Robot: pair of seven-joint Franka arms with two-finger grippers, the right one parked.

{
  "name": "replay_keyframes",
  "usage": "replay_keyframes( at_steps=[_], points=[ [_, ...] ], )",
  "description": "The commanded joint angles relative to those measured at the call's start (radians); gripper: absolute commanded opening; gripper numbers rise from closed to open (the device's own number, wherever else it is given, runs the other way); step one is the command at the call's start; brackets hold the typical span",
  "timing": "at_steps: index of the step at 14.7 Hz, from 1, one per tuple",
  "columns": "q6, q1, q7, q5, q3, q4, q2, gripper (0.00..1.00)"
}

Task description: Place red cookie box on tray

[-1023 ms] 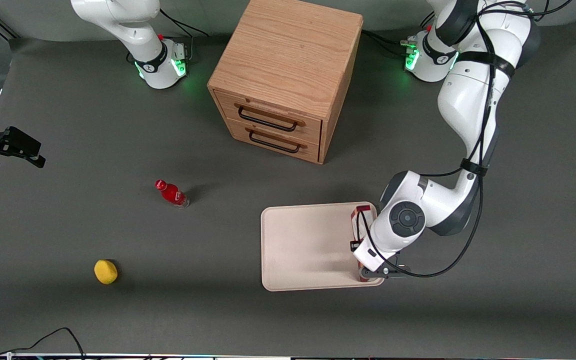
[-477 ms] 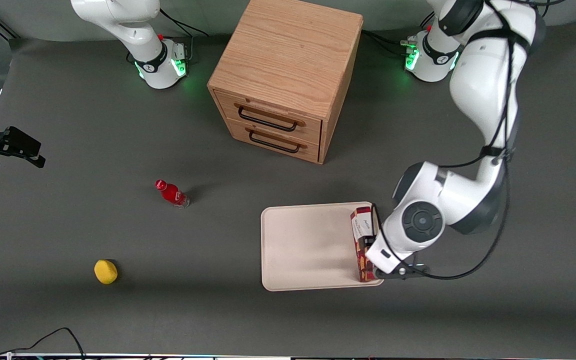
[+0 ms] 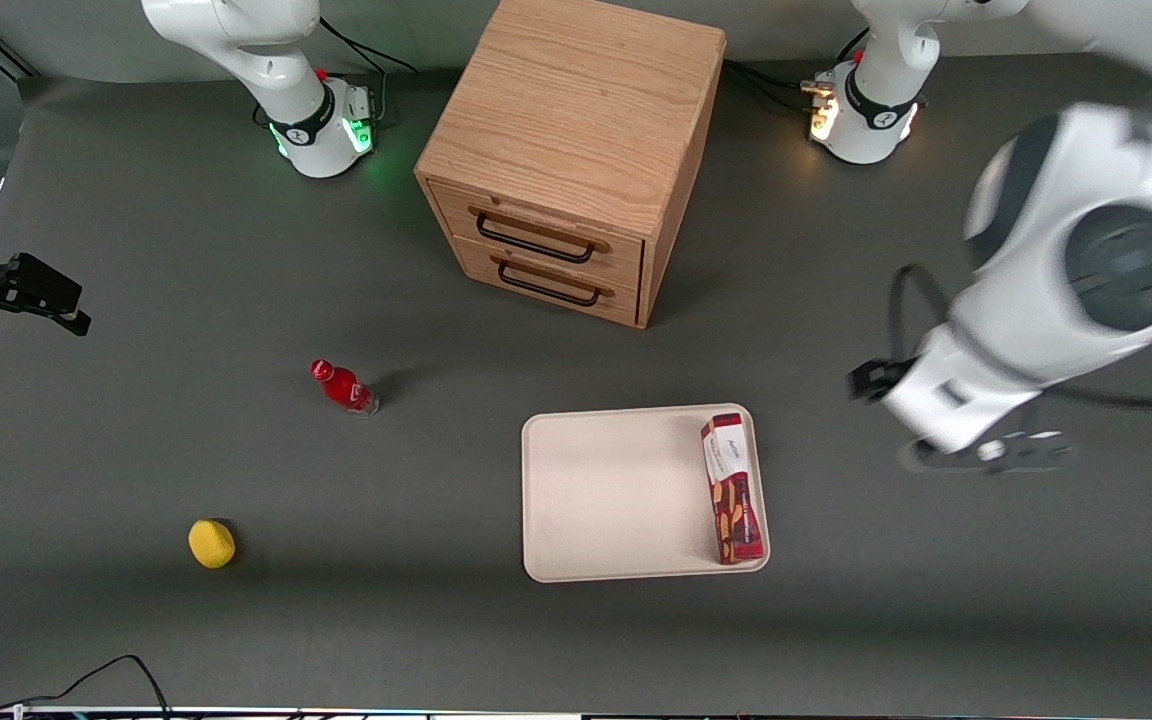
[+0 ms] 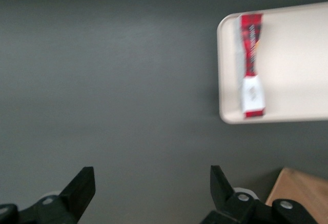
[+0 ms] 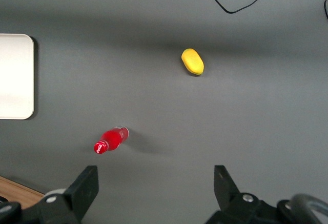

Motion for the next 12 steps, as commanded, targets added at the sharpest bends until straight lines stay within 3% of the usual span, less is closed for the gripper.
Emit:
replay_keyframes(
  at_steps=[1,12],
  points=[
    [-0.054,0.083,0.142,-0.042,0.001,-0.036,-0.065,1.0],
    [-0.143,0.084,0.265,-0.048,0.0,-0.002,-0.075,1.0]
  ],
)
